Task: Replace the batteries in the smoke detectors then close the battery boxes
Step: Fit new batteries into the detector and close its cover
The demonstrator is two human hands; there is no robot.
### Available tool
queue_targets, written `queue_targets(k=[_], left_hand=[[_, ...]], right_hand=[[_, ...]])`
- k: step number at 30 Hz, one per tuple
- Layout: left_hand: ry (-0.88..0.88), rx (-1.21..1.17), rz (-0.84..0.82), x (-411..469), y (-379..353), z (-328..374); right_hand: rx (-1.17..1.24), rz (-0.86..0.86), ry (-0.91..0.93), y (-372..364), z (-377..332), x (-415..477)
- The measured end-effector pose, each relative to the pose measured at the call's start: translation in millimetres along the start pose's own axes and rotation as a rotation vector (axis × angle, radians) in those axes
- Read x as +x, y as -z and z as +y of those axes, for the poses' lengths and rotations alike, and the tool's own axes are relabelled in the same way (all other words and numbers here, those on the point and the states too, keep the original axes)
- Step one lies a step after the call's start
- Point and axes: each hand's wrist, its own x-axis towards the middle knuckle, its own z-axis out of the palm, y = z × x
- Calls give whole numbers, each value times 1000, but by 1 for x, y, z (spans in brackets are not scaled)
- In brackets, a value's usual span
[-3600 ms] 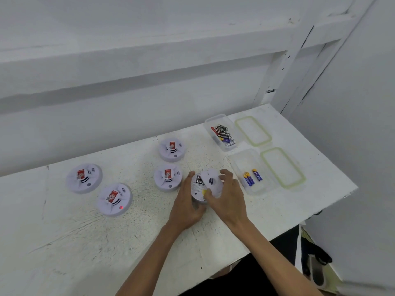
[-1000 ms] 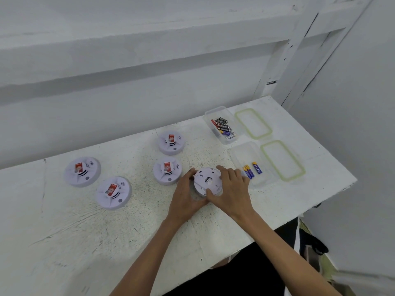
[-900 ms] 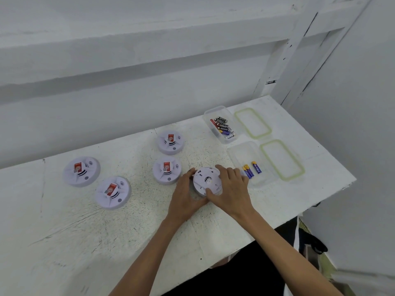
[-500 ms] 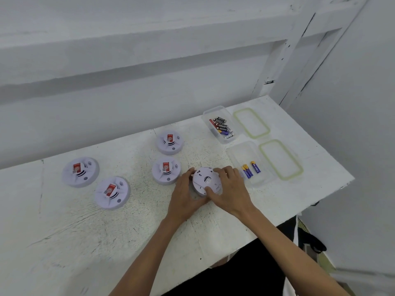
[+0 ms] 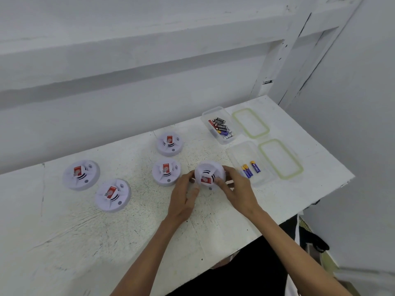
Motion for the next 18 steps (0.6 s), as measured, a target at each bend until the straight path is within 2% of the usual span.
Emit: queue_targets(k=[3,8,18], left_hand=[[-13,26,0,1,-2,-4],[-9,-8,24,2,-1,-3],[105,24,7,5,-3,7]], right_hand=[[94,51,-93,-4,1,3],[221,38,-197,-9,-1,3],[353,27,-372,-22,5,4]])
